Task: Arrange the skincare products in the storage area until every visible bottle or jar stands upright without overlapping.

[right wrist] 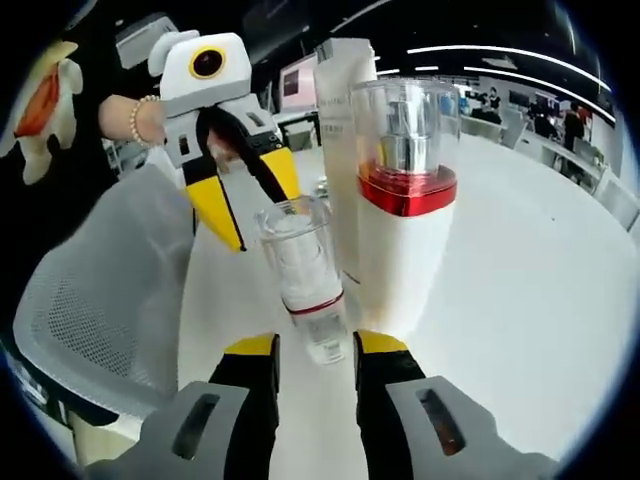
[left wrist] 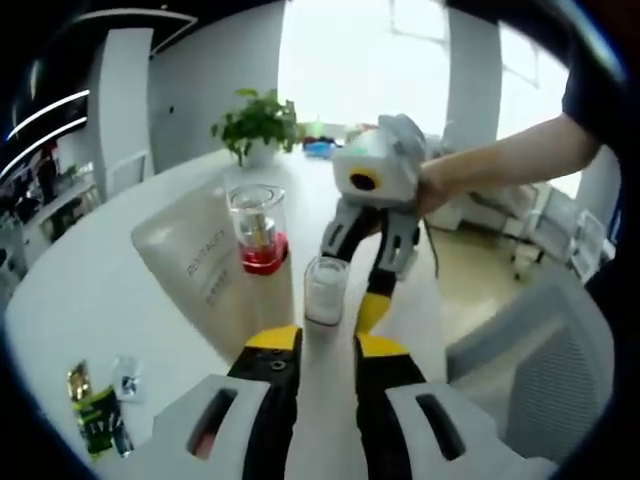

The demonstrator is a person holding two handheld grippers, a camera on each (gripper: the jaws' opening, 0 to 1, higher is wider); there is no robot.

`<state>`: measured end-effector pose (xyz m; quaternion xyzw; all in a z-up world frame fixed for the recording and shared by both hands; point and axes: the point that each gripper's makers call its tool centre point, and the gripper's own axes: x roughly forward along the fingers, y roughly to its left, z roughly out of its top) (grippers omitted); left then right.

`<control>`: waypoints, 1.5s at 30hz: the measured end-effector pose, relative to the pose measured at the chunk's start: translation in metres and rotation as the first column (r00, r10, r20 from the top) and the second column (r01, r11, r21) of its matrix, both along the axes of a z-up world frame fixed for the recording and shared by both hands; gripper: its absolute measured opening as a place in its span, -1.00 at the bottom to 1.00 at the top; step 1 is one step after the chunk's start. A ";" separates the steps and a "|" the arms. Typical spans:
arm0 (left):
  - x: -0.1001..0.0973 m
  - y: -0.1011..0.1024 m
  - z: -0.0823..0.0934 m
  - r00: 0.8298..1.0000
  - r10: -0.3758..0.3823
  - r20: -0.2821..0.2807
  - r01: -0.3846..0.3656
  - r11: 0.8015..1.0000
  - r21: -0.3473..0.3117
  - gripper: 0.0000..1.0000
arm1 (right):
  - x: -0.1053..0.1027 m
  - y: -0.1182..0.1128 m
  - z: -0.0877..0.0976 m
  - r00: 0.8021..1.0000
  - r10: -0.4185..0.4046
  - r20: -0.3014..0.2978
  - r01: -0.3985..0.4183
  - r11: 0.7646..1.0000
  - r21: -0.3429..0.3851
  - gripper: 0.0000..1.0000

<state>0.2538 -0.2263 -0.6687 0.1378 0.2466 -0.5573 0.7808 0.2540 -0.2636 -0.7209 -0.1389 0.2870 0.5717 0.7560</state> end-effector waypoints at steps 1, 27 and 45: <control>-0.001 0.002 0.000 1.000 0.004 -0.002 -0.004 1.000 0.001 -0.66 | -0.001 -0.001 0.001 1.000 -0.004 0.000 0.004 1.000 -0.002 -0.37; -0.029 0.092 0.015 0.972 0.227 -0.052 -0.229 0.973 -0.033 -0.31 | -0.027 -0.004 0.046 0.961 -0.273 0.040 0.272 0.962 0.018 0.36; -0.051 0.172 0.017 0.904 0.418 -0.093 -0.423 0.904 -0.054 0.02 | -0.052 0.020 0.046 0.907 -0.420 -0.033 0.421 0.904 0.077 0.69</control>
